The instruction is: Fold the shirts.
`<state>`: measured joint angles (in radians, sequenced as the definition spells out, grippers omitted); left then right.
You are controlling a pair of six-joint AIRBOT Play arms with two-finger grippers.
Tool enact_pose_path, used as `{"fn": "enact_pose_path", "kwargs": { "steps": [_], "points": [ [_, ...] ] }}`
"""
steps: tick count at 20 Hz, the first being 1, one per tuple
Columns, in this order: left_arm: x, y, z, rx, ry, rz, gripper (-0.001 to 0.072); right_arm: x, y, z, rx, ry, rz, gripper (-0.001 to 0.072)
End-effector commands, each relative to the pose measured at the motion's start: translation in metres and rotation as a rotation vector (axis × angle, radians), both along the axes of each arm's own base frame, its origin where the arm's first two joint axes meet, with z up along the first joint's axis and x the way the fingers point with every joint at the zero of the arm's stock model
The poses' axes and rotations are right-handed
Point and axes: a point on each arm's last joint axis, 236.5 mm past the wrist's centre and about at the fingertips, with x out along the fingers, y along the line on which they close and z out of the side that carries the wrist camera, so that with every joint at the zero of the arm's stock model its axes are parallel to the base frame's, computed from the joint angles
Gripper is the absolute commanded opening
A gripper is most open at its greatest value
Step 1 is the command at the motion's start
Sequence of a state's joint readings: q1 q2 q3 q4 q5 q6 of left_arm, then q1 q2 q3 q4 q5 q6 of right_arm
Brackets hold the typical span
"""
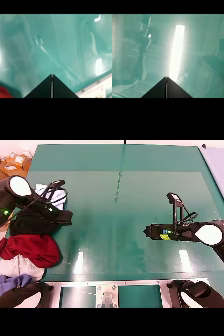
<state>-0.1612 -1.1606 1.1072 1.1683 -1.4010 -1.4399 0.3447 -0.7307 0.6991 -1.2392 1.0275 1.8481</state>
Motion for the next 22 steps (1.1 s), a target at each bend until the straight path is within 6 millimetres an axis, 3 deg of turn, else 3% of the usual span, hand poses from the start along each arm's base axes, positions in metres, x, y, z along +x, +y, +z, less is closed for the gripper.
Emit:
{"fn": "enact_pose_path", "kwargs": {
  "steps": [1,3,4,5,7,9,11,12,15,17,20,21,22],
  "points": [
    [0.033,-0.002,0.005,-0.017,-0.13,0.055,0.0028,0.008,0.002,0.004,0.013,-0.034,-0.012,0.0016],
    [0.05,0.003,0.007,0.0,-0.2,0.079,0.0031,0.021,0.003,0.011,0.032,-0.092,-0.034,0.0018],
    [0.063,0.015,0.006,0.054,-0.258,0.086,0.0257,0.029,0.003,0.014,0.042,-0.127,-0.048,0.0046],
    [0.079,0.037,0.005,0.147,-0.329,0.097,0.072,0.036,0.002,0.017,0.046,-0.157,-0.06,0.0077],
    [0.122,0.095,0.02,0.368,-0.518,0.191,0.0717,0.049,0.002,0.022,0.057,-0.204,-0.084,0.0115],
    [0.154,0.135,0.028,0.448,-0.625,0.255,0.0716,0.059,-0.005,0.02,0.053,-0.215,-0.114,0.0278],
    [0.172,0.183,0.006,0.498,-0.577,0.312,0.0717,0.069,-0.02,0.008,0.032,-0.19,-0.16,0.0314],
    [0.179,0.207,-0.004,0.515,-0.555,0.35,0.0717,0.073,-0.029,0.0,0.021,-0.17,-0.188,0.0366],
    [0.203,0.264,-0.032,0.527,-0.524,0.46,0.0717,0.083,-0.05,-0.02,-0.003,-0.114,-0.252,0.0373],
    [0.203,0.278,-0.068,0.528,-0.448,0.466,0.0716,0.085,-0.056,-0.033,-0.015,-0.078,-0.269,0.0373],
    [0.191,0.275,-0.127,0.527,-0.312,0.415,0.0716,0.085,-0.056,-0.047,-0.026,-0.041,-0.271,0.0367],
    [0.192,0.272,-0.137,0.512,-0.305,0.412,0.0708,0.085,-0.056,-0.049,-0.027,-0.035,-0.27,0.0367],
    [0.196,0.27,-0.14,0.496,-0.313,0.423,0.057,0.085,-0.056,-0.049,-0.027,-0.035,-0.27,0.0366]
  ]
}}
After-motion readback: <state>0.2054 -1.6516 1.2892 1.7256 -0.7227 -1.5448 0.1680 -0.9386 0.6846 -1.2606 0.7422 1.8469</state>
